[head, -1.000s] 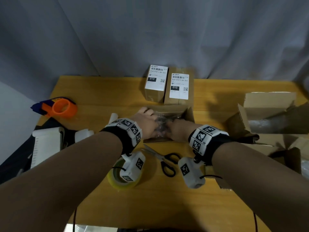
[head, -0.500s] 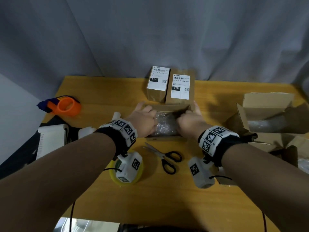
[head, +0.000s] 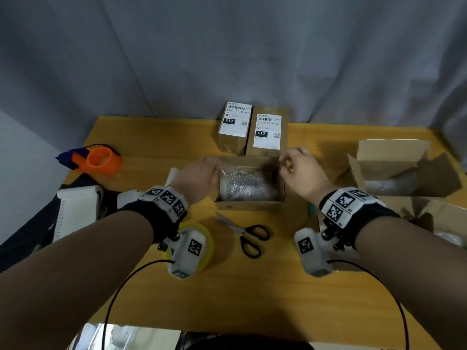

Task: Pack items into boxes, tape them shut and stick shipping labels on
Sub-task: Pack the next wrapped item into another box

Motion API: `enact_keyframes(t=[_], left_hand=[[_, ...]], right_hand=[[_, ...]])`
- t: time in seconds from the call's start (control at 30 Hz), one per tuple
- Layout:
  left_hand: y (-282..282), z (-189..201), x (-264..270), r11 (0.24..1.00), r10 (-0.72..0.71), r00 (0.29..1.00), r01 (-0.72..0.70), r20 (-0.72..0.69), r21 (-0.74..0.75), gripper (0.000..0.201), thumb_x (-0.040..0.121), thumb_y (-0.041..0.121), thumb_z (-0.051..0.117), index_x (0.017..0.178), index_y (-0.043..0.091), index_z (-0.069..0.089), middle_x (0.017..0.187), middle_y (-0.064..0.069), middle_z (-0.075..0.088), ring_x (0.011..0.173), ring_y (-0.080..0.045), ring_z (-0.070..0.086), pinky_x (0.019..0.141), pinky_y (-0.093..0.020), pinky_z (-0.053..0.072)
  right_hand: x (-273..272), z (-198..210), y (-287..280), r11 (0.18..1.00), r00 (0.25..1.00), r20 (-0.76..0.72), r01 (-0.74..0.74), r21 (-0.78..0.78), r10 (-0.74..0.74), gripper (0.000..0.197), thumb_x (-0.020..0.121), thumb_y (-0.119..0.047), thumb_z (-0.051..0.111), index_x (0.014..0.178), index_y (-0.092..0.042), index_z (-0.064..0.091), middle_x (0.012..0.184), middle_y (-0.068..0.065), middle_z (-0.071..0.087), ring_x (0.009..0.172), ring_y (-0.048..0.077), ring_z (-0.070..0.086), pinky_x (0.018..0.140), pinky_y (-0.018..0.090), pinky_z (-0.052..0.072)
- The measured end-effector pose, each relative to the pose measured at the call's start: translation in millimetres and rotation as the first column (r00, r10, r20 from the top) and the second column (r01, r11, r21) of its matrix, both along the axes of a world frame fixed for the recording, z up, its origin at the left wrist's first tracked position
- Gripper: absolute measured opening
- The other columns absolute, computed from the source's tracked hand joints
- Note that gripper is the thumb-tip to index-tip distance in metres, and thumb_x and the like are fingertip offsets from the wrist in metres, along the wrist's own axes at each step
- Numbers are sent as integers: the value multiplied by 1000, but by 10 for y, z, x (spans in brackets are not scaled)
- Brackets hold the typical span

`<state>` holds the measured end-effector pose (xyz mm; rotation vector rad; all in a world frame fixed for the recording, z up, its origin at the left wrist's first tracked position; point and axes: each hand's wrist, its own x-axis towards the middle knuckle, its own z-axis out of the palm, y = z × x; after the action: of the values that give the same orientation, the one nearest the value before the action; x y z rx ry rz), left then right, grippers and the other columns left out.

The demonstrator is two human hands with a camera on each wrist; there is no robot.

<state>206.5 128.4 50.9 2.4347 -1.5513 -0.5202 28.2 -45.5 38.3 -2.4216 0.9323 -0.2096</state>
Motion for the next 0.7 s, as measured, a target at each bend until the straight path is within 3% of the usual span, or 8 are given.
enact_keyframes(t=[0.07, 0.2, 0.37, 0.47, 0.5, 0.57, 0.63, 0.7], left_hand=[[2, 12, -17, 997, 75, 997, -75, -7, 36, 19, 99, 14, 37, 111, 8, 51, 93, -9, 63, 74, -20, 53, 63, -30, 39], [-22, 23, -56, 992, 109, 994, -109, 7, 59, 24, 99, 22, 37, 110, 12, 56, 99, -9, 67, 86, -24, 61, 67, -33, 44], [-86, -19, -108, 984, 6, 976, 33, -218, 176, 67, 90, 59, 44, 143, 18, 35, 139, -4, 51, 121, -20, 51, 93, -29, 37], [-107, -130, -77, 959, -98, 975, 146, -201, 244, 100, 75, 66, 61, 150, 20, 16, 150, -4, 37, 132, -22, 42, 105, -32, 36], [-110, -169, -71, 940, -154, 977, 192, -149, 281, 104, 73, 67, 63, 151, 19, 14, 150, -5, 37, 132, -23, 42, 106, -36, 37], [-112, -252, -70, 906, -227, 972, 233, -58, 352, 101, 75, 66, 62, 151, 18, 13, 146, -7, 42, 130, -26, 43, 104, -40, 39], [-108, -345, -71, 909, -227, 974, 210, 5, 360, 88, 81, 64, 56, 149, 18, 21, 141, -7, 47, 125, -26, 47, 101, -39, 40], [-98, -420, -73, 940, -175, 984, 157, 30, 304, 73, 87, 62, 49, 142, 16, 32, 134, -6, 54, 119, -25, 52, 98, -39, 42]], right_hand=[[-27, -9, 0, 996, 998, 13, 56, 69, -57, 14, 89, -10, 55, 104, -12, 54, 98, 4, 55, 89, 22, 57, 76, 24, 41], [-47, -32, 55, 989, 995, -1, 104, 105, -105, 11, 90, -11, 54, 100, -12, 49, 82, 4, 60, 79, 25, 61, 69, 33, 49], [13, -43, 148, 980, 997, 26, 69, 186, -76, 21, 95, -29, 51, 110, -14, 48, 92, 6, 65, 80, 23, 61, 70, 32, 48], [8, -44, 194, 951, 997, -53, -30, 307, 49, 51, 92, -57, 44, 128, -20, 42, 119, 3, 60, 106, 21, 58, 85, 30, 43], [-7, -58, 193, 948, 988, -107, -77, 309, 115, 66, 85, -68, 42, 135, -23, 37, 130, 2, 55, 118, 21, 53, 98, 34, 39], [-42, -108, 170, 952, 936, -253, -180, 249, 244, 91, 71, -81, 39, 144, -29, 26, 147, 0, 43, 139, 19, 33, 117, 48, 12], [-73, -171, 140, 944, 872, -372, -254, 212, 318, 99, 69, -82, 46, 149, -33, 14, 155, -3, 29, 147, 17, 10, 116, 50, -7], [-85, -227, 125, 941, 856, -397, -265, 212, 331, 93, 78, -73, 50, 150, -33, 7, 155, -4, 28, 147, 16, 6, 115, 49, -9]])
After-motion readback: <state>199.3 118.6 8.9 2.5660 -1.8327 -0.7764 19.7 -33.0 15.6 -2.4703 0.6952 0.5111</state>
